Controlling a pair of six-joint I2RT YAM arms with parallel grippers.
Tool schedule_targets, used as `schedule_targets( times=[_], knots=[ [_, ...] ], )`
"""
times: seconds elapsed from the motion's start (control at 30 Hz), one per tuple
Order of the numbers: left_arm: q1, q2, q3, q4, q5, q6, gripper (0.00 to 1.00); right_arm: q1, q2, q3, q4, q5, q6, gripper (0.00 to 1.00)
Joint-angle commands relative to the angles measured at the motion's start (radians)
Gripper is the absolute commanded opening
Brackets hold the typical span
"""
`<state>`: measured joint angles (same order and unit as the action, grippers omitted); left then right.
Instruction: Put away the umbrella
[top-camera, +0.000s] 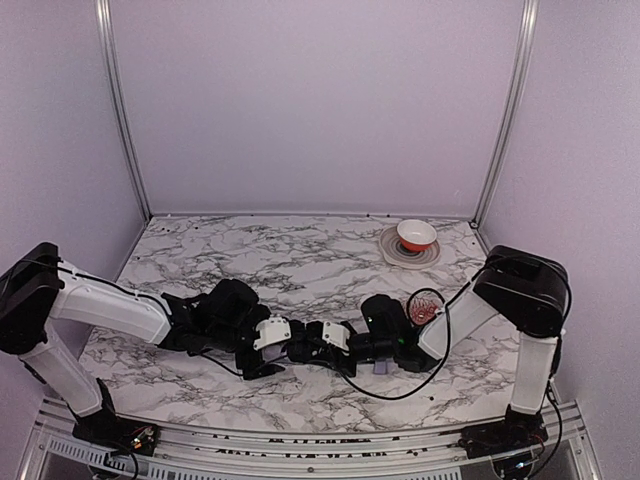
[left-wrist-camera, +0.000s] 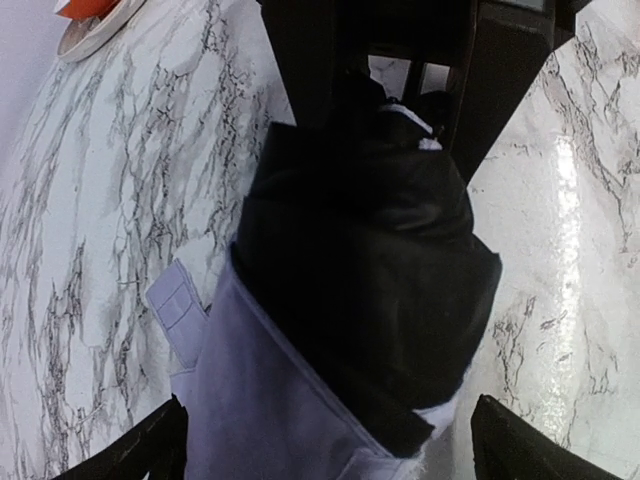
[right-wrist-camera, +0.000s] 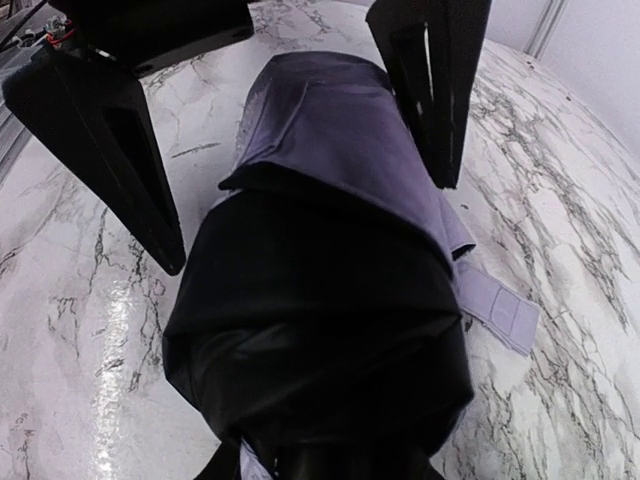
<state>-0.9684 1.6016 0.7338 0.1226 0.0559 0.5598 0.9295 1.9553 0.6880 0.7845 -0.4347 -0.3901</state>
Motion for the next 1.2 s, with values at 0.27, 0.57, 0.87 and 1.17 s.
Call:
schedule_targets(
  times=[0.27,0.57,0.87,1.17],
  knots=[
    [-0.006,-0.384,-0.108,0.131,0.050,-0.121,0.99,-0.057,-0.169,-0.026,0.008,0.165,0.000,0.00],
    [0.004,-0.518,-0.247,0.314,0.091,-0.365,0.72,-0.113,-0.315,0.033,-0.150,0.240,-0.074,0.00],
    [0.046,-0.493,-0.282,0.447,0.103,-0.440,0.60,-0.113,-0.462,0.049,-0.241,0.261,-0.207,0.00],
    [0.054,-0.342,-0.185,0.527,0.162,-0.440,0.60,-0.112,-0.531,0.080,-0.251,0.228,-0.237,0.00]
  ],
)
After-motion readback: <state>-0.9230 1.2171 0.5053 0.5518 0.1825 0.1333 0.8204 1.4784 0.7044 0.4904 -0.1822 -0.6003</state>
